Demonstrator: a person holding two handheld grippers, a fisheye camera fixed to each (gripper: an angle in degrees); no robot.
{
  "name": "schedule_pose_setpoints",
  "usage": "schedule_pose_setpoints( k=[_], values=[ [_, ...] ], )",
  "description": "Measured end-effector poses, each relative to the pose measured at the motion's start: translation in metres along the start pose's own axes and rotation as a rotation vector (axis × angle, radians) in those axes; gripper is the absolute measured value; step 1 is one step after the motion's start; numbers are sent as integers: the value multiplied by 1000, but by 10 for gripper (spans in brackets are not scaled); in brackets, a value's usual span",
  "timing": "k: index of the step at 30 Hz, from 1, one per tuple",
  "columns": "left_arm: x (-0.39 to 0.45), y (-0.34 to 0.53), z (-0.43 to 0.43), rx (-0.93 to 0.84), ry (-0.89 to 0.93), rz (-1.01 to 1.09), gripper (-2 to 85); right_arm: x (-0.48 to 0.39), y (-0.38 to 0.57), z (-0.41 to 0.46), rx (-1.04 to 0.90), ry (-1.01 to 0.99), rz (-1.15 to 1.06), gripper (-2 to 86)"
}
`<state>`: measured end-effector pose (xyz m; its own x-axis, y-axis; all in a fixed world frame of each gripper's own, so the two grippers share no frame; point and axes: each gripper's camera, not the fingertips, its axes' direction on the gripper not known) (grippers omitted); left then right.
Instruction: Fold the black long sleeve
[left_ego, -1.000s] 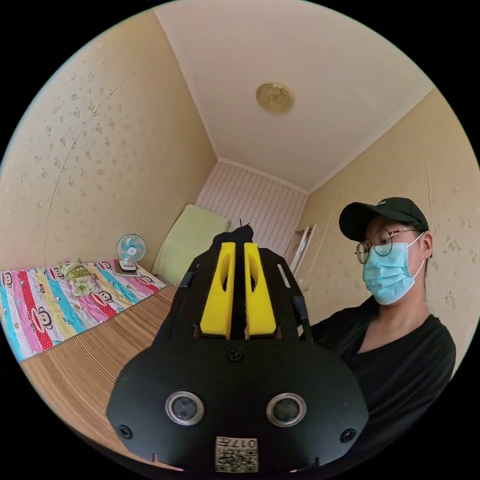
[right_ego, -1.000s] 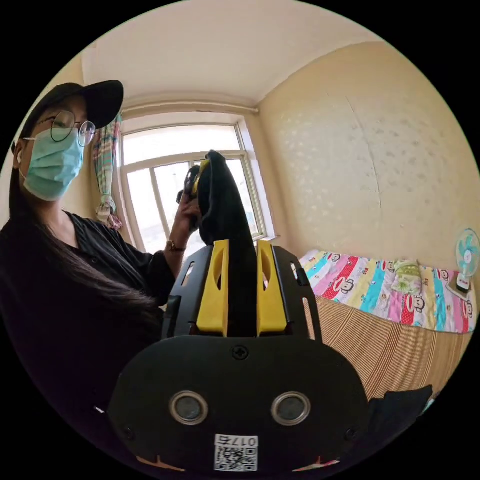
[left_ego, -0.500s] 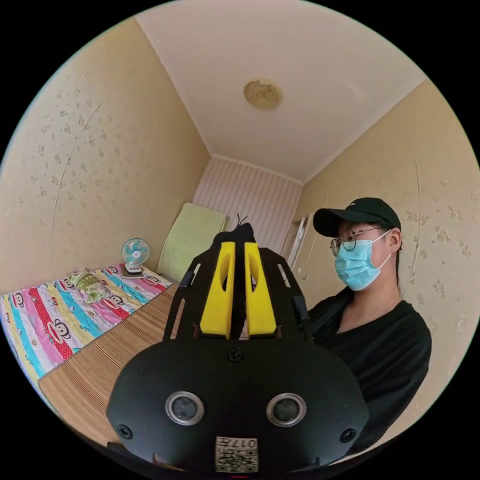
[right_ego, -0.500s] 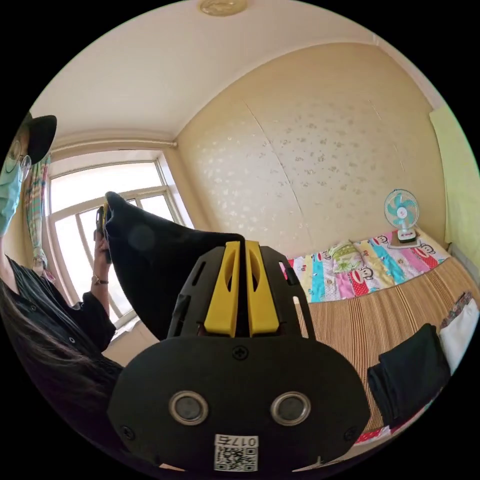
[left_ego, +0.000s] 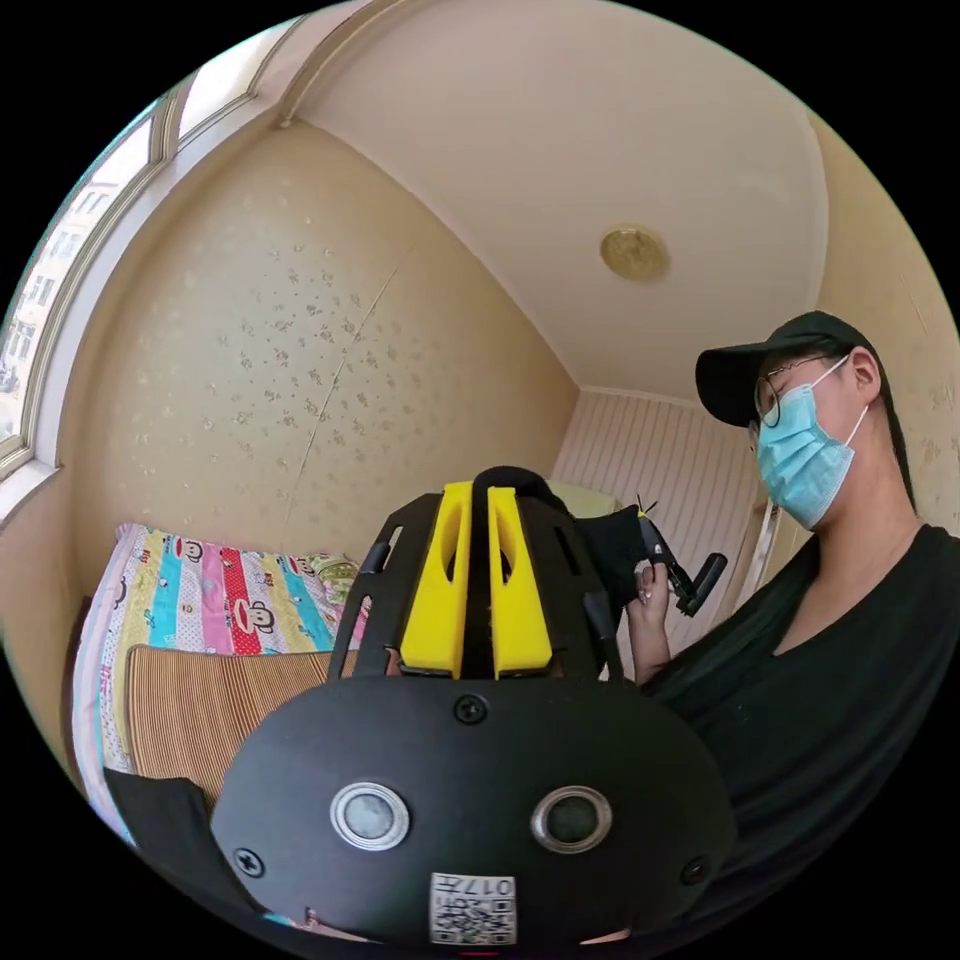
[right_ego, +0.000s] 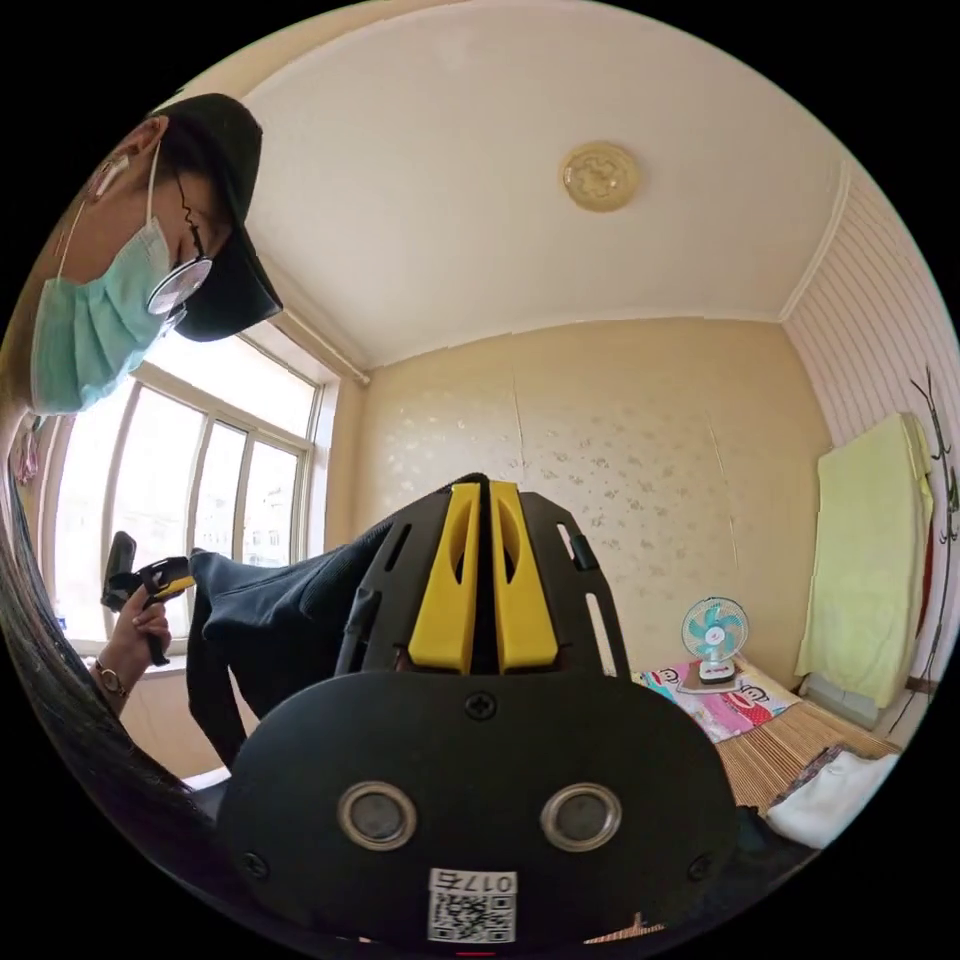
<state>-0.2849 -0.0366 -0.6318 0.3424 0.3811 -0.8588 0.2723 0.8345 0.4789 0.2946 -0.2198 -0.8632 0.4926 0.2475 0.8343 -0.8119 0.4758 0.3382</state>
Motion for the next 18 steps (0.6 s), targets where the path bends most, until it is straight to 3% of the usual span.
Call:
schedule_pose_setpoints(
  k=[3, 6, 8, 11, 14, 18],
  values=[
    [-53, -52, 40, -72, 22, -117, 27, 37, -19, 60, -114, 27, -26, 22],
    [-149, -96, 120, -202, -103, -195, 33, 84, -1, 185, -376, 47, -90, 24],
    [-233, -109, 185, -320, -201, -281, 37, 132, 59, 323, -707, 16, -107, 28],
    [-389, -85, 281, -492, -410, -446, 49, 195, 179, 458, -985, -22, 61, 34],
    [-481, -23, 321, -619, -501, -603, 52, 221, 296, 507, -1226, 64, 106, 35],
    [-506, 108, 343, -825, -415, -696, 51, 218, 415, 478, -1386, -143, 237, 43]
  ],
)
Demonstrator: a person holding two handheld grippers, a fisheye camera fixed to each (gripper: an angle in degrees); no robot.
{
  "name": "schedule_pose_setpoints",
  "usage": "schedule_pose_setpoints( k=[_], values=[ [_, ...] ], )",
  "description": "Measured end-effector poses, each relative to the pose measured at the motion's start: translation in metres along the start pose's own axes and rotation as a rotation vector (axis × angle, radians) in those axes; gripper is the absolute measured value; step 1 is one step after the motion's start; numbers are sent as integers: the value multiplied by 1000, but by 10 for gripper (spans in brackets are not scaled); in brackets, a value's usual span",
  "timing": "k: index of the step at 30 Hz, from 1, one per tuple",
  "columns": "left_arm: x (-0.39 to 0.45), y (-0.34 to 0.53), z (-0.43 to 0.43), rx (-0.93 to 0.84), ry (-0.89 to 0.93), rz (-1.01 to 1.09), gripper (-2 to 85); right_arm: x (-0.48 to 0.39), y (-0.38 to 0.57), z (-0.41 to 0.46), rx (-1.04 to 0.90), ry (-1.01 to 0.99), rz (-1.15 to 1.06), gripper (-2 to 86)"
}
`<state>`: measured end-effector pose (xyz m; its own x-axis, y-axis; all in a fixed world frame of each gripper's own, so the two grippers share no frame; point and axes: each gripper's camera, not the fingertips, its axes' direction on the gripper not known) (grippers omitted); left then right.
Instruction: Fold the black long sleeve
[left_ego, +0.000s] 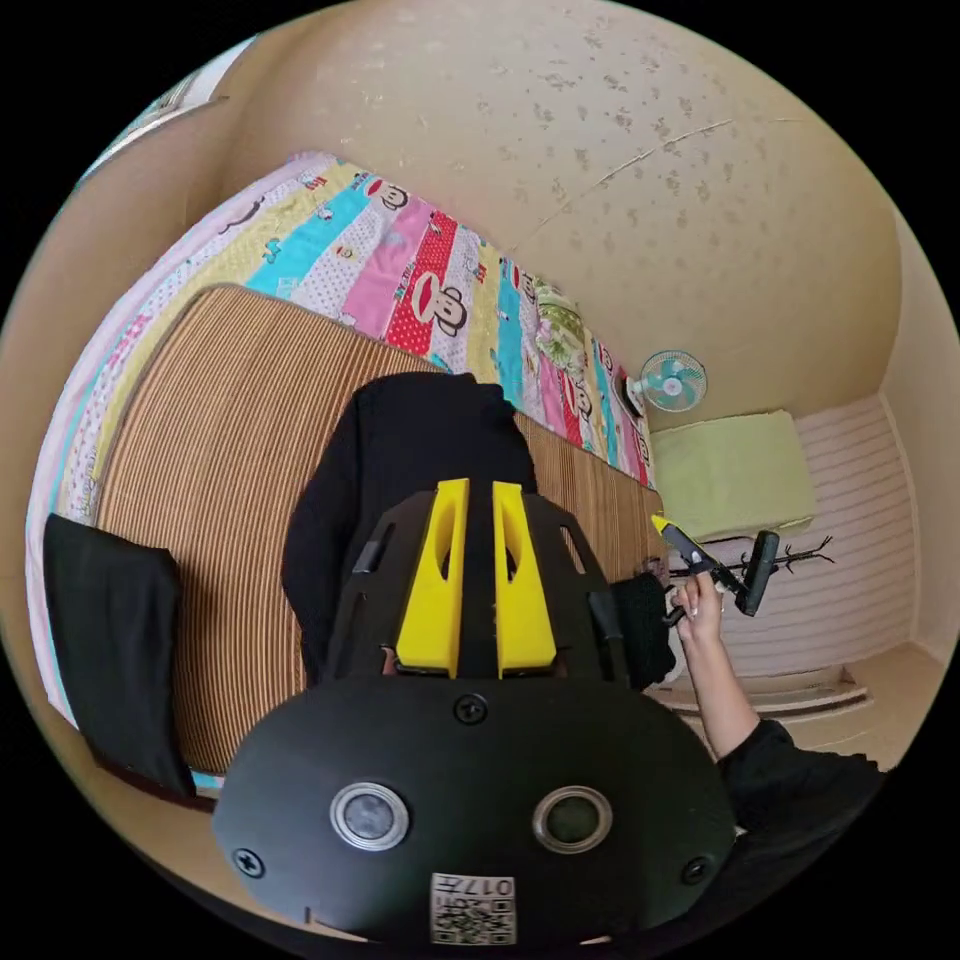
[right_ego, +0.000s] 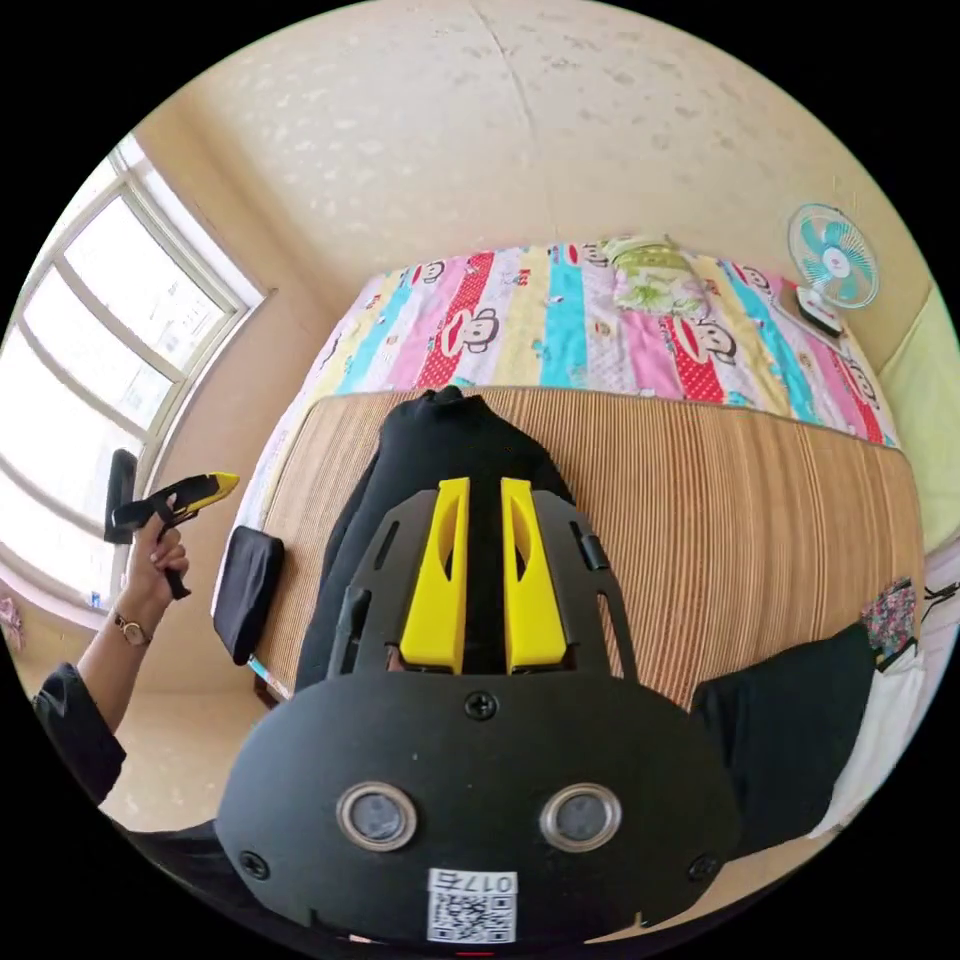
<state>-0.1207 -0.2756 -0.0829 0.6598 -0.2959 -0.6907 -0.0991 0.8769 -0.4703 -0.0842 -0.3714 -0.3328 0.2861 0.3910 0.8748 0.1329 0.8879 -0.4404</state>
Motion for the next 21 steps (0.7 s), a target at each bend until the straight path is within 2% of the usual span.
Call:
schedule_pose_setpoints(
  k=[2, 4, 6, 7, 8, 9, 11, 13, 15, 17, 19, 21],
  values=[
    [-28, 29, 56, -177, -66, -32, 47, 12, 54, 78, -224, -12, 34, 46],
    [-66, 75, 111, -421, -138, -79, 28, 15, 99, 123, -379, -76, 11, 50],
    [-88, 115, 129, -563, -172, -131, 10, 15, 145, 154, -535, -126, -18, 51],
    [-92, 135, 112, -485, -83, -141, 1, 13, 171, 162, -604, -108, -73, 52],
    [-93, 144, 101, -449, -58, -157, -2, 15, 187, 143, -517, -71, -136, 47],
    [-97, 158, 87, -457, -25, -195, -6, 19, 192, 137, -514, -37, -139, 44],
    [-96, 176, 79, -551, 37, -218, -8, 48, 202, 118, -627, -40, -12, 37],
    [-85, 192, 66, -684, 7, -193, -9, 76, 202, 100, -712, -102, 138, 33],
    [-75, 196, 46, -723, -31, -155, -10, 104, 196, 52, -559, -100, 246, 33],
    [-69, 191, 16, -679, 56, -141, -10, 150, 196, -5, -396, 0, 489, 52],
    [-78, 175, -25, -613, 153, -202, -10, 188, 204, -23, -343, 22, 682, 84],
    [-93, 157, -56, -550, 179, -258, -10, 219, 216, -15, -368, -17, 782, 101]
  ],
)
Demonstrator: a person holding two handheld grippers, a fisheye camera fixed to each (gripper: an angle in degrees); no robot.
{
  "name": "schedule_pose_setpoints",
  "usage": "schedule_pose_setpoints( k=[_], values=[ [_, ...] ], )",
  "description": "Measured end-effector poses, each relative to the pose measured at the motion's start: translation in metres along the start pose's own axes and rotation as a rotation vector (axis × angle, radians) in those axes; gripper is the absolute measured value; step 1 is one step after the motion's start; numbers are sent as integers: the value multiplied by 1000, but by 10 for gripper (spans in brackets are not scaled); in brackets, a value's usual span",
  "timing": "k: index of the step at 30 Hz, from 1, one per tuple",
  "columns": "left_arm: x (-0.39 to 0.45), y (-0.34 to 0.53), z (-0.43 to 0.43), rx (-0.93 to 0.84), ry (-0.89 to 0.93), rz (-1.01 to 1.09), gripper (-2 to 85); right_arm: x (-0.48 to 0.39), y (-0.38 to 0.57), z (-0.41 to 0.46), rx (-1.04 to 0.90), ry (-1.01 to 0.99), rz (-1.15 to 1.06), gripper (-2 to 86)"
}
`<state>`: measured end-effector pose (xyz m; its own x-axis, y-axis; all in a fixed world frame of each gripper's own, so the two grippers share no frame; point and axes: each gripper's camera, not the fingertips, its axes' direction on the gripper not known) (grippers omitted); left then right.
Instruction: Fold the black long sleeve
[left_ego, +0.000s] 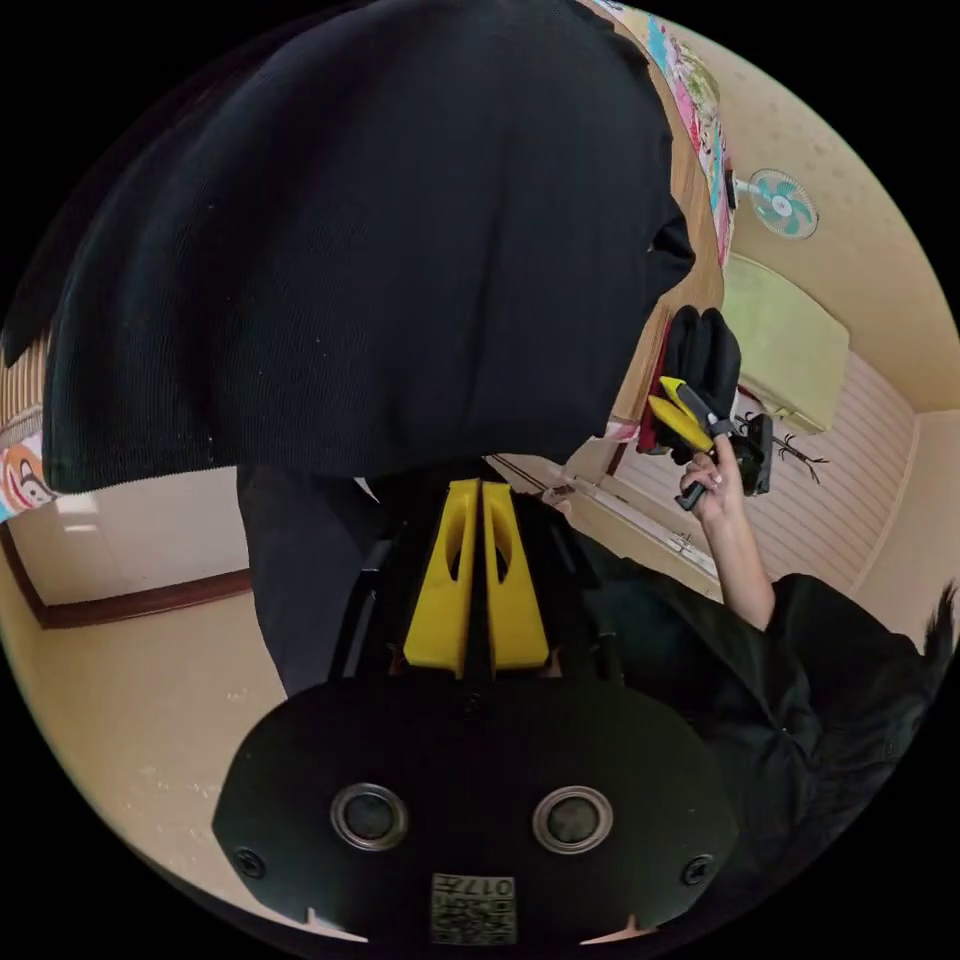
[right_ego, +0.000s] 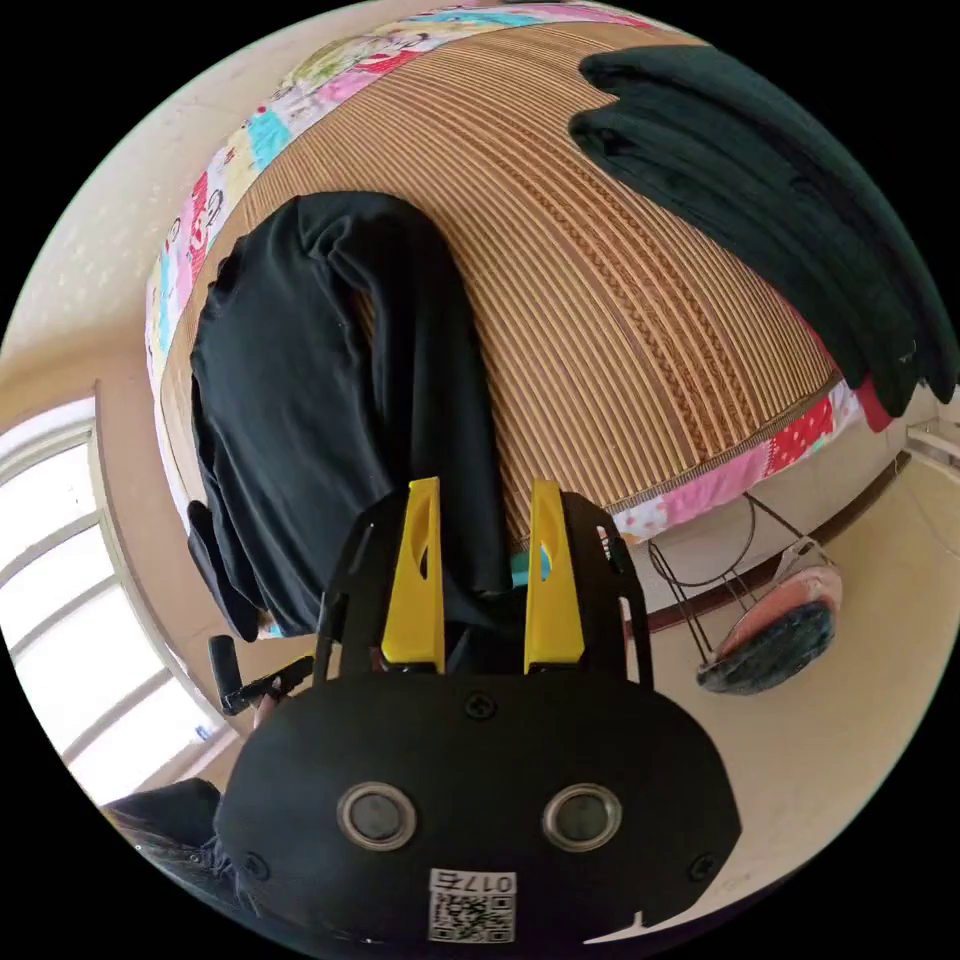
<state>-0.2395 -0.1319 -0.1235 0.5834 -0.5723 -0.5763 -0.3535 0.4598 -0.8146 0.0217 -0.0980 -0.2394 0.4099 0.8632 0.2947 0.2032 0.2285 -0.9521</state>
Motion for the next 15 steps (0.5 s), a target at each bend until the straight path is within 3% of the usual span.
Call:
schedule_pose_setpoints(
  k=[3, 6, 11, 13, 15],
  values=[
    [-15, -10, -62, 63, 27, -67, -10, 19, -18, 39, -233, -99, 2, 78],
    [-21, -16, -128, 124, 21, -96, -10, 16, -25, 18, -332, 56, -108, 39],
    [-16, -7, -207, 159, -29, -77, -9, 56, -36, -148, 12, 508, -108, 39],
    [-15, 4, -228, 161, -38, -99, -9, 97, -44, -193, 103, 581, 20, 46],
    [-13, 15, -237, 159, -28, -118, -9, 144, -44, -224, 143, 516, 186, 65]
  ],
)
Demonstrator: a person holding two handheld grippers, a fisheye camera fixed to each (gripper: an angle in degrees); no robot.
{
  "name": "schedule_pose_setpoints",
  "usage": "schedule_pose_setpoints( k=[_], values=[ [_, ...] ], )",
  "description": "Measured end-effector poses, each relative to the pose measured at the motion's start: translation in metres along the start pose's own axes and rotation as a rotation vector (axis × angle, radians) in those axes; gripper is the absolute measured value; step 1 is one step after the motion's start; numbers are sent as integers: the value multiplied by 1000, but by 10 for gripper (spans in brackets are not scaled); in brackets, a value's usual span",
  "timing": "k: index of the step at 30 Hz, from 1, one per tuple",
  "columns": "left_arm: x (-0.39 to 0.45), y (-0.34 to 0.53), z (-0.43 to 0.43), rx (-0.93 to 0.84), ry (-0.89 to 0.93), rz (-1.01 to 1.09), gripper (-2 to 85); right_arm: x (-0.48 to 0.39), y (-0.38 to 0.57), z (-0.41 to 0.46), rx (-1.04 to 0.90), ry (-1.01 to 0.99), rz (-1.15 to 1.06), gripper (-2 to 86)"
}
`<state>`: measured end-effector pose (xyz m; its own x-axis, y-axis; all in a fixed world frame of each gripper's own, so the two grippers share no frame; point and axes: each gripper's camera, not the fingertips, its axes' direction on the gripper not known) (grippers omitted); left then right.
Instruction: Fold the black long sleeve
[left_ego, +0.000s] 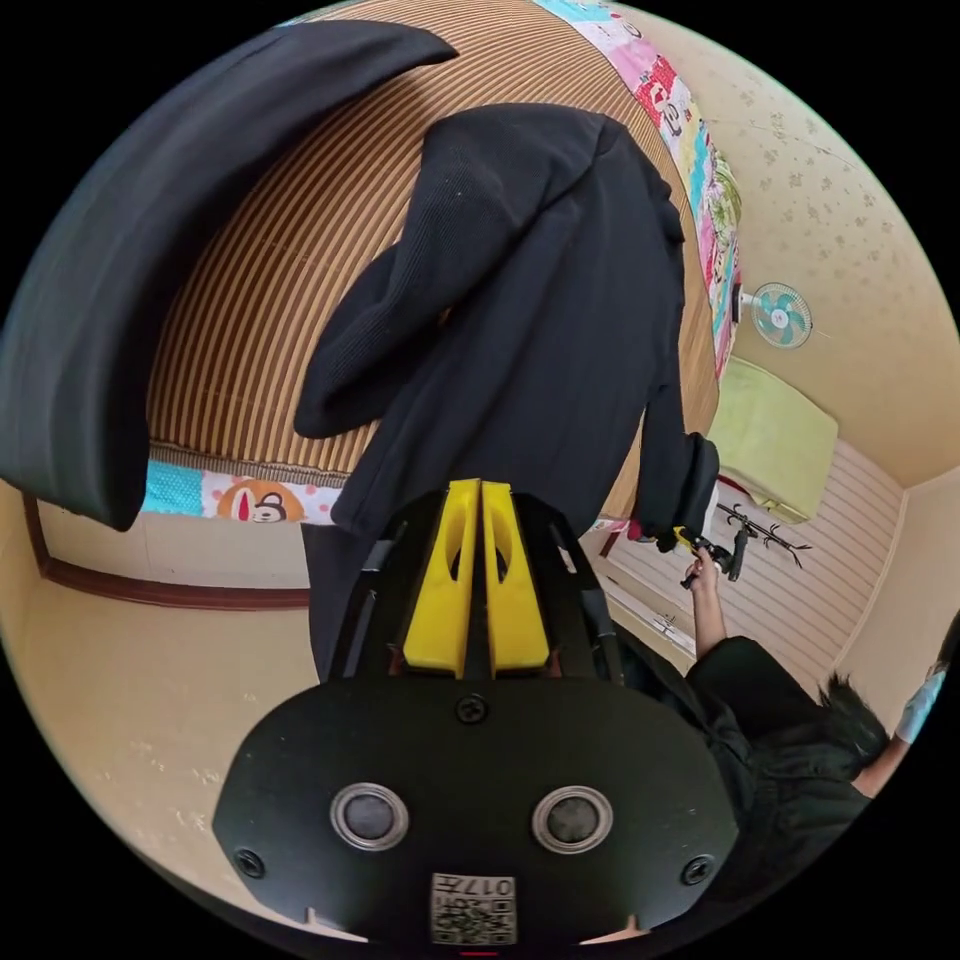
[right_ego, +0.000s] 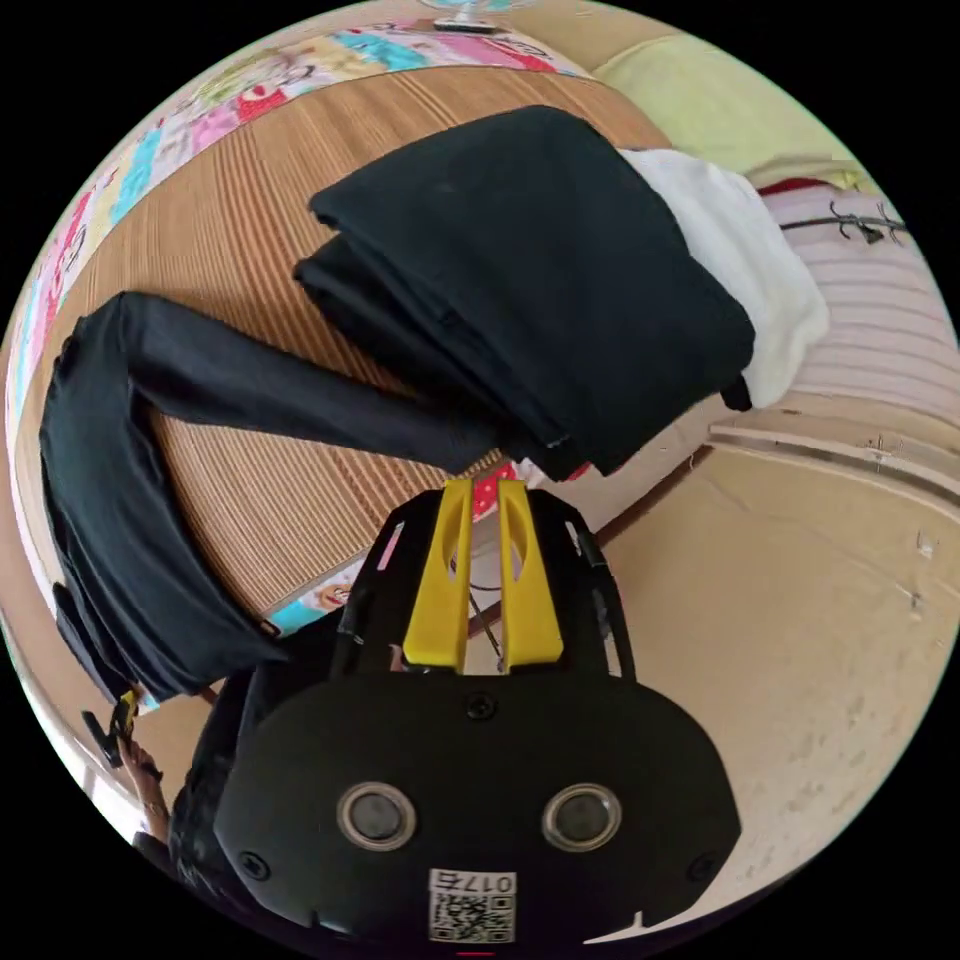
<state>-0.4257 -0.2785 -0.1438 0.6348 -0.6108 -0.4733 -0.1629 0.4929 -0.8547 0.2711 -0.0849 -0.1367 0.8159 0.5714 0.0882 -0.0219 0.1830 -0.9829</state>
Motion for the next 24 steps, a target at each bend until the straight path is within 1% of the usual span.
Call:
schedule_pose_setpoints(
  k=[1, 2, 3, 4, 5, 6, 7, 8, 9, 11, 13, 14, 18, 21, 22, 23, 24],
  values=[
    [1, 7, -5, -2, 7, -13, -9, 29, 2, 1, 4, -158, 83, 82],
    [2, 10, -8, -2, 11, -21, -9, 51, 11, 8, 31, -371, 137, 93],
    [4, 18, -11, -2, 18, -39, -9, 60, 17, 15, 45, -487, 162, 95],
    [5, 26, -15, 0, 30, -61, -9, 72, 29, 35, 55, -684, 207, 98],
    [6, 29, -16, 1, 37, -72, -9, 78, 39, 62, 38, -816, 255, 100],
    [7, 36, -18, 4, 52, -97, -9, 79, 43, 76, 24, -861, 284, 101],
    [8, 42, -21, 8, 68, -122, -9, 81, 51, 105, 0, -946, 349, 103],
    [9, 45, -23, 11, 78, -133, -9, 84, 58, 131, 14, -1067, 429, 107],
    [11, 50, -27, 20, 100, -147, -8, 86, 62, 142, 34, -1135, 477, 109],
    [15, 57, -35, 41, 129, -149, -8, 96, 73, 181, 134, -1377, 713, 111],
    [21, 67, -47, 77, 145, -145, -6, 96, 73, 208, 136, -1459, 873, 107],
    [22, 69, -50, 88, 148, -146, -5, 96, 69, 220, 150, -1489, 913, 99],
    [20, 86, -72, 176, 218, -174, 25, 93, 52, 227, 179, -1548, 958, 51],
    [16, 104, -91, 237, 264, -200, 42, 89, 46, 172, 265, -1557, 866, 36],
    [13, 112, -99, 255, 278, -214, 43, 87, 49, 124, 323, -1495, 802, 32],
    [12, 116, -104, 264, 286, -219, 43, 76, 47, 62, 417, -1390, 658, 30],
    [8, 124, -111, 279, 298, -229, 44, 66, 45, 29, 473, -1333, 553, 29]
  ],
)
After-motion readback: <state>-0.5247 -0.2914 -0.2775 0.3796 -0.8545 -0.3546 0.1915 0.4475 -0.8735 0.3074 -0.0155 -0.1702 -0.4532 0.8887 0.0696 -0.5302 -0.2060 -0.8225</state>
